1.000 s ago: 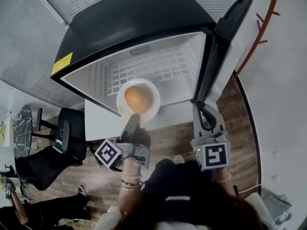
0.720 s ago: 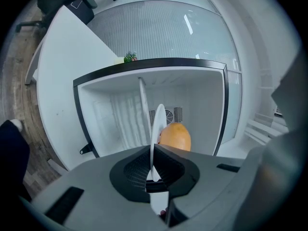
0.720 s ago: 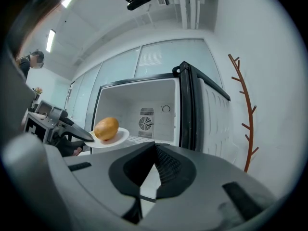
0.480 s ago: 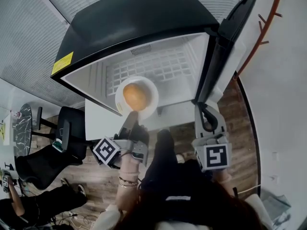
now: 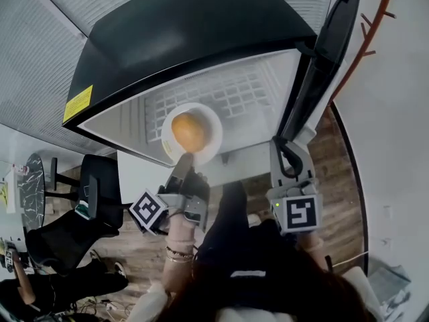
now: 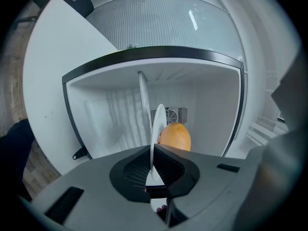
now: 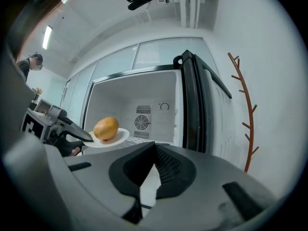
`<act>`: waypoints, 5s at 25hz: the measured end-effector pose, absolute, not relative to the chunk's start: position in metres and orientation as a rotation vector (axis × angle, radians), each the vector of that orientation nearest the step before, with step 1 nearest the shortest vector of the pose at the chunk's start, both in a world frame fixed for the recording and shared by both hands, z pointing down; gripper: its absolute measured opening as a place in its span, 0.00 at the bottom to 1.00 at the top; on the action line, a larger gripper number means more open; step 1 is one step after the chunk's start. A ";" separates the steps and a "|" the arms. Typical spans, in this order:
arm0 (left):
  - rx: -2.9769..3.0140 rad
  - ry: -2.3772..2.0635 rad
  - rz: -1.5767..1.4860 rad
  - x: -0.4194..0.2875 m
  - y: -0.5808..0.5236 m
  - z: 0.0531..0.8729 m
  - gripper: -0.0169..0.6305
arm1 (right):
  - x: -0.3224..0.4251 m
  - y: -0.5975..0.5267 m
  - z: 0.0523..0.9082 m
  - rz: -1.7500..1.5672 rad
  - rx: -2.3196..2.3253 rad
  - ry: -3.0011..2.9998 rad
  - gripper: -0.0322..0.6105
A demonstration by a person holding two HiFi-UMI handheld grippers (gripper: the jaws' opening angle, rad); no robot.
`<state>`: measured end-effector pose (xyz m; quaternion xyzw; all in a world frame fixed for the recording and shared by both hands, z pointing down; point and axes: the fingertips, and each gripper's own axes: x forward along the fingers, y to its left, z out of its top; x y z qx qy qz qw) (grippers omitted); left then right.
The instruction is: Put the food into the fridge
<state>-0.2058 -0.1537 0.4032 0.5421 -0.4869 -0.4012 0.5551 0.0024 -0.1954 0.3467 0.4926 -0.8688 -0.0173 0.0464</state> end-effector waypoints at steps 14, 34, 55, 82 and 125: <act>1.244 -1.123 -0.924 -0.213 -0.178 0.405 0.05 | -0.012 -0.214 0.357 -0.010 1.512 -2.649 0.05; 1.204 -1.110 -0.928 -0.221 -0.203 0.411 0.07 | -0.012 -0.230 0.368 0.025 1.532 -2.623 0.05; 1.179 -1.062 -0.997 -0.222 -0.212 0.411 0.09 | -0.013 -0.229 0.372 0.030 1.511 -2.612 0.05; 1.255 -1.074 -0.991 -0.221 -0.206 0.404 0.19 | -0.024 -0.223 0.380 0.075 1.439 -2.627 0.05; 1.378 -1.219 -1.007 -0.210 -0.111 0.380 0.08 | -0.028 -0.157 0.358 -0.052 1.261 -2.716 0.05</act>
